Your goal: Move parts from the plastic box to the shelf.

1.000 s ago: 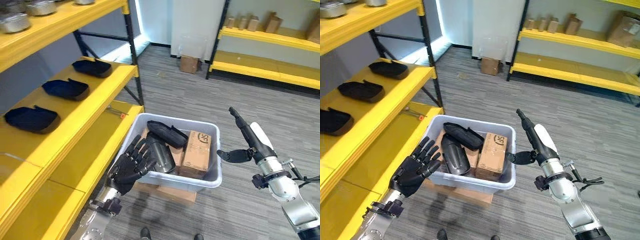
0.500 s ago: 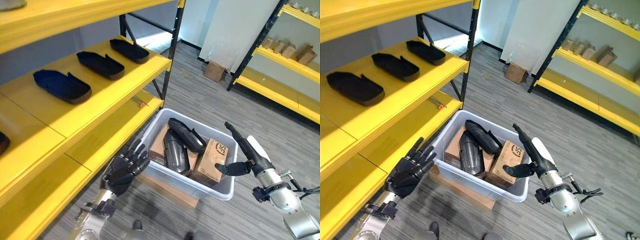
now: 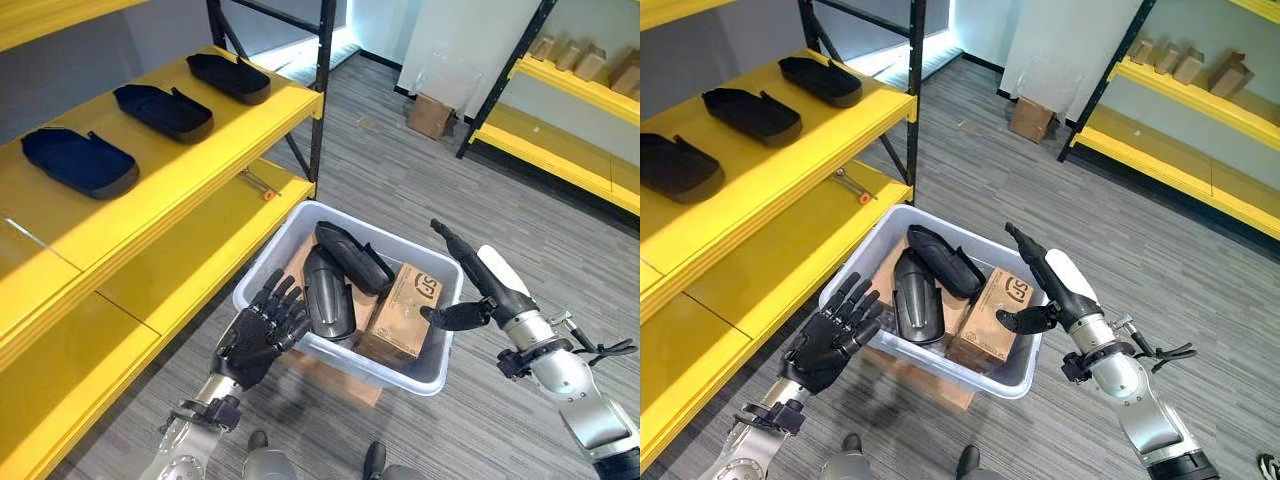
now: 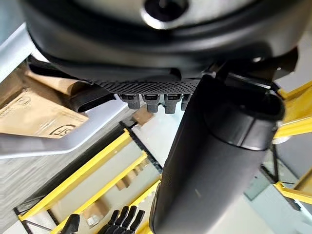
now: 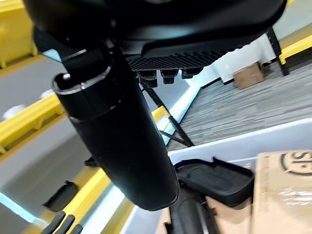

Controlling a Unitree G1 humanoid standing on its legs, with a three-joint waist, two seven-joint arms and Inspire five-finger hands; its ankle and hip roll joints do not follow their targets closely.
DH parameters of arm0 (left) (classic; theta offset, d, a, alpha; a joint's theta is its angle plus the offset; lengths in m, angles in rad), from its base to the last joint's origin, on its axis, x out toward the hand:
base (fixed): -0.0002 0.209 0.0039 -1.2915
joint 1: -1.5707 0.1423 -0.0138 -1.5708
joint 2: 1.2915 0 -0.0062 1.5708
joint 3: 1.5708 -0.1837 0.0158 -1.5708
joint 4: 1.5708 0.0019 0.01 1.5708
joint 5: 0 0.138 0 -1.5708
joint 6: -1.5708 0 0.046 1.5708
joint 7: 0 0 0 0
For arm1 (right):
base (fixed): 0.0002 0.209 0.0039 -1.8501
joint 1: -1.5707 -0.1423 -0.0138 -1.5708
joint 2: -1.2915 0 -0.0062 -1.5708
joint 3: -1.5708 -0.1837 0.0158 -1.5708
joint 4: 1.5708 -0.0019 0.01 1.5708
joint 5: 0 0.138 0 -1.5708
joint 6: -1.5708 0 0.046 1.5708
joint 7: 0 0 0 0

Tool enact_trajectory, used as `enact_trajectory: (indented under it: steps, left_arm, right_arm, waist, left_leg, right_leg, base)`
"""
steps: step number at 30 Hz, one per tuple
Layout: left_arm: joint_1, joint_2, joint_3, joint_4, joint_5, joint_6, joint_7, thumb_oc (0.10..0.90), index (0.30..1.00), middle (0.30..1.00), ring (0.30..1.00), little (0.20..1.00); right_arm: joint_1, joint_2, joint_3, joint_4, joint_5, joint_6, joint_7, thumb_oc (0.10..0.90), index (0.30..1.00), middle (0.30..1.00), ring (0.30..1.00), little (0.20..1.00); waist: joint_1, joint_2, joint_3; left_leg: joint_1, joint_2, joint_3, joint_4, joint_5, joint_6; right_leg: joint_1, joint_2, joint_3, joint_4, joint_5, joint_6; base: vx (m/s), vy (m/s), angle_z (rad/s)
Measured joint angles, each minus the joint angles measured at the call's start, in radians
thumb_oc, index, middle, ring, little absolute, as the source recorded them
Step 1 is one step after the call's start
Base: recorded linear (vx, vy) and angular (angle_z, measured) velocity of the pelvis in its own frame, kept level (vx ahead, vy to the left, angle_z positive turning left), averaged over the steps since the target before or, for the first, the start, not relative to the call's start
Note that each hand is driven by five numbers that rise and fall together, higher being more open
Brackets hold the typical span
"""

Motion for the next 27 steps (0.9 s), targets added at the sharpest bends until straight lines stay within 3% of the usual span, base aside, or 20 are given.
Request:
enact_trajectory:
  steps: [10,17,27]
  left_arm:
    - [0.000,-0.012,-0.016,0.002,0.000,0.003,0.004,0.900,1.000,1.000,1.000,1.000]
    - [-0.010,-0.011,-0.020,0.002,-0.001,0.003,0.018,0.900,1.000,1.000,1.000,1.000]
    - [-0.133,-0.011,-0.045,0.000,-0.030,0.002,0.051,0.900,1.000,1.000,1.000,1.000]
  right_arm:
    - [-0.067,-0.003,0.017,-0.005,-0.028,-0.003,0.029,0.900,1.000,1.000,1.000,1.000]
    - [-0.064,-0.002,0.059,-0.004,-0.060,-0.001,0.020,0.900,1.000,1.000,1.000,1.000]
    - [-0.106,0.011,0.065,-0.004,-0.131,0.022,0.006,0.900,1.000,1.000,1.000,1.000]
  waist:
    - [0.007,0.036,0.020]
    - [0.003,0.082,0.061]
    - [0.001,0.110,0.192]
  left_leg:
    - [0.015,-0.018,0.000,-0.037,0.020,0.004]
    - [-0.023,-0.016,-0.002,-0.047,0.040,0.006]
    - [-0.080,-0.017,0.014,-0.047,0.062,0.011]
  right_leg:
    - [-0.011,-0.017,0.002,0.017,-0.013,0.010]
    - [-0.074,-0.020,0.007,0.058,-0.023,0.007]
    - [-0.166,-0.028,0.033,0.107,-0.023,0.005]
  base:
    - [0.03,-0.031,0.03]
    - [-0.04,-0.048,0.00]
    - [-0.09,-0.010,-0.05]
